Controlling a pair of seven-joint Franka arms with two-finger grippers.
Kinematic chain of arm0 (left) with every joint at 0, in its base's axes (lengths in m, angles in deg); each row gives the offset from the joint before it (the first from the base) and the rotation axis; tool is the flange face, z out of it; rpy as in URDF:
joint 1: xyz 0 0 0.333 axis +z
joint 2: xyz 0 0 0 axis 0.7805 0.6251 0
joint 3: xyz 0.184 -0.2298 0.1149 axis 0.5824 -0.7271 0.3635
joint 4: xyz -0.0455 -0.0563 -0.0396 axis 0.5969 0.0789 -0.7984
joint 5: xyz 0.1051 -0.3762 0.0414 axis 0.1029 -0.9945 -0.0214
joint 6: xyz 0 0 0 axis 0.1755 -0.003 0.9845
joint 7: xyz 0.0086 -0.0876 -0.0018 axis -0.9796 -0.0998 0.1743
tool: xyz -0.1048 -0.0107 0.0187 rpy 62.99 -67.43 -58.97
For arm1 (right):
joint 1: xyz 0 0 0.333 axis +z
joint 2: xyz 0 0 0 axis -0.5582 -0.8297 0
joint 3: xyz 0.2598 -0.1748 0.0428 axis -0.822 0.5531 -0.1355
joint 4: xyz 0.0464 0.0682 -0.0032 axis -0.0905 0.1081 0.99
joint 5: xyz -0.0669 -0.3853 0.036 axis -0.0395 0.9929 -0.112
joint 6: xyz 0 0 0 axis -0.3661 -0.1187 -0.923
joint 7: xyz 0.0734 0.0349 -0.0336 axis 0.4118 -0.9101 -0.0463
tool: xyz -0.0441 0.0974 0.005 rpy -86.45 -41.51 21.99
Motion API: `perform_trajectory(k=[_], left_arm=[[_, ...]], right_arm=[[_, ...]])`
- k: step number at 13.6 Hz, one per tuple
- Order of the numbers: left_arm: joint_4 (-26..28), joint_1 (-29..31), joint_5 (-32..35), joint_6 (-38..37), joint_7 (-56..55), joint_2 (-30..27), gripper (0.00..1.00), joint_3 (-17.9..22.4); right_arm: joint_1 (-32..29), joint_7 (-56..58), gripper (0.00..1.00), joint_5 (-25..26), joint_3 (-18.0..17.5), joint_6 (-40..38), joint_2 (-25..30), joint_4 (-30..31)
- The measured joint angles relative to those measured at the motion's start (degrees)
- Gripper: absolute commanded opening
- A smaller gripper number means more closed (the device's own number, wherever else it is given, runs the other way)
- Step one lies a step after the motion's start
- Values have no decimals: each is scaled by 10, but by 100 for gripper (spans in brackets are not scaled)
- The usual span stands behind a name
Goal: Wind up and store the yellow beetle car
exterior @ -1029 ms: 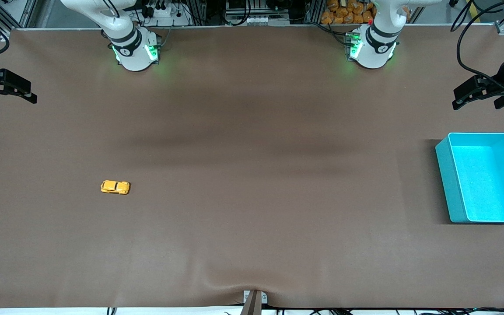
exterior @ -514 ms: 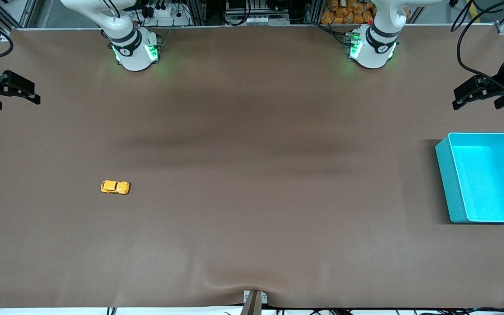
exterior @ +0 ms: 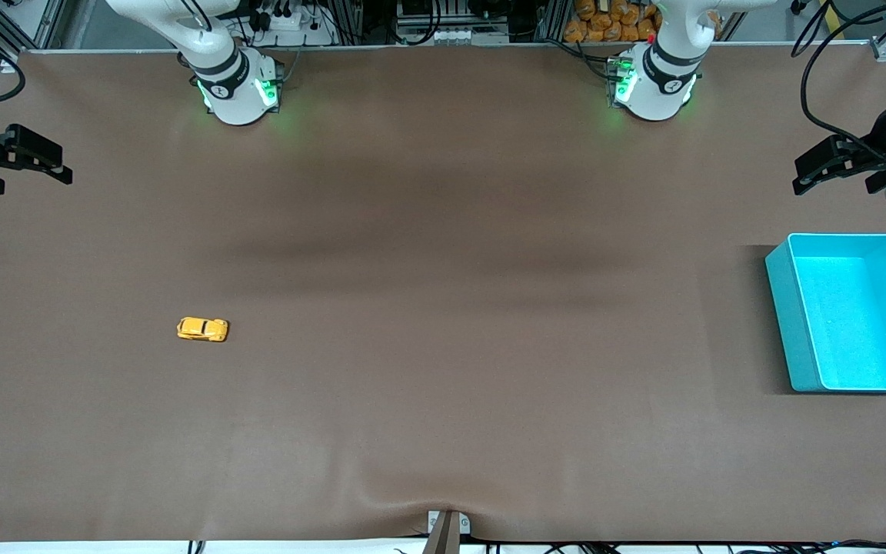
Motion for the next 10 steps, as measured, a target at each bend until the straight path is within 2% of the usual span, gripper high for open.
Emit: perform_trajectory(k=[10], left_arm=[[1, 0, 0, 0, 0, 6, 100, -1]], right_arm=[[9, 1, 100, 0, -2, 2, 0, -1]])
